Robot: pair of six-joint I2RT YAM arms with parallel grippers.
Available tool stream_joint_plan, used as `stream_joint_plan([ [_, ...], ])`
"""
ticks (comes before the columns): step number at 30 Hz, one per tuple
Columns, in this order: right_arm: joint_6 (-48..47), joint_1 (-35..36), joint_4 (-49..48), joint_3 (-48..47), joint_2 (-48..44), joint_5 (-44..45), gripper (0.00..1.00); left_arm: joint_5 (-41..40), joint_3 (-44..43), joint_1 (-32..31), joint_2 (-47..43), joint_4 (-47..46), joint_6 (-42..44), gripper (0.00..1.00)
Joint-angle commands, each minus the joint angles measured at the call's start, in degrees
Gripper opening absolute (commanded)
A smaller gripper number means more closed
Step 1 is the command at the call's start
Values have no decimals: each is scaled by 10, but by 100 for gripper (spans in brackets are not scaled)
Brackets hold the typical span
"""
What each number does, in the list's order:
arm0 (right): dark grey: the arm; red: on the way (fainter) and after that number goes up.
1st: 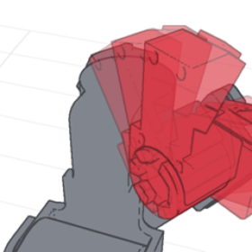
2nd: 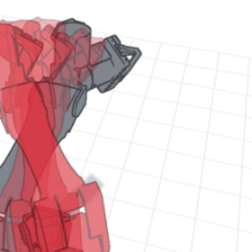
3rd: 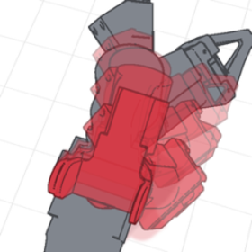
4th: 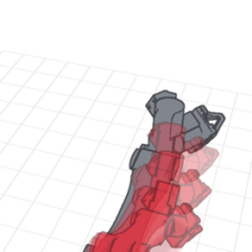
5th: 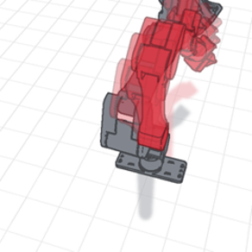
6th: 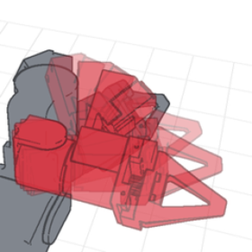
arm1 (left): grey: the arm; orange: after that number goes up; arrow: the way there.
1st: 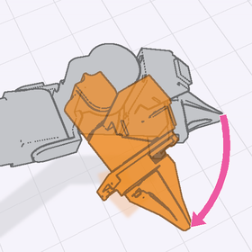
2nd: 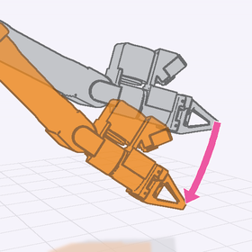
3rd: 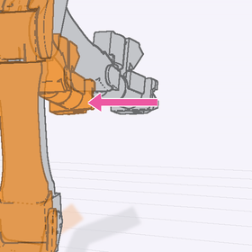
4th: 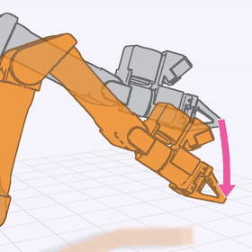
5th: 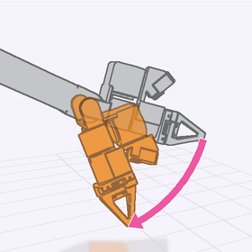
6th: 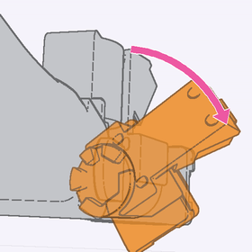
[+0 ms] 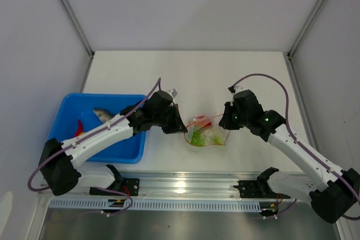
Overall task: Place the food in the zip-top bag and seal the zipper
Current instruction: Adjust the zipper food storage bag at the center of the board.
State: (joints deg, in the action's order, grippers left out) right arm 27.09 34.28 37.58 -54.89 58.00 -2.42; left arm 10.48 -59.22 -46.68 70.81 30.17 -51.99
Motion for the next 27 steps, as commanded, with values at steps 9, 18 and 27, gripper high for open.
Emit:
stream_joint_plan([
  [9, -32, 0, -7, -35, 34, 16, 0, -100, -92, 25, -27, 94, 48, 38],
  [18, -45, -4, 1, -66, 77, 16, 0, -201, -143, 109, -123, 168, 106, 100],
  [27, -28, 1, -11, -53, 109, -13, 0, -176, -51, 385, -194, 226, 138, 100],
])
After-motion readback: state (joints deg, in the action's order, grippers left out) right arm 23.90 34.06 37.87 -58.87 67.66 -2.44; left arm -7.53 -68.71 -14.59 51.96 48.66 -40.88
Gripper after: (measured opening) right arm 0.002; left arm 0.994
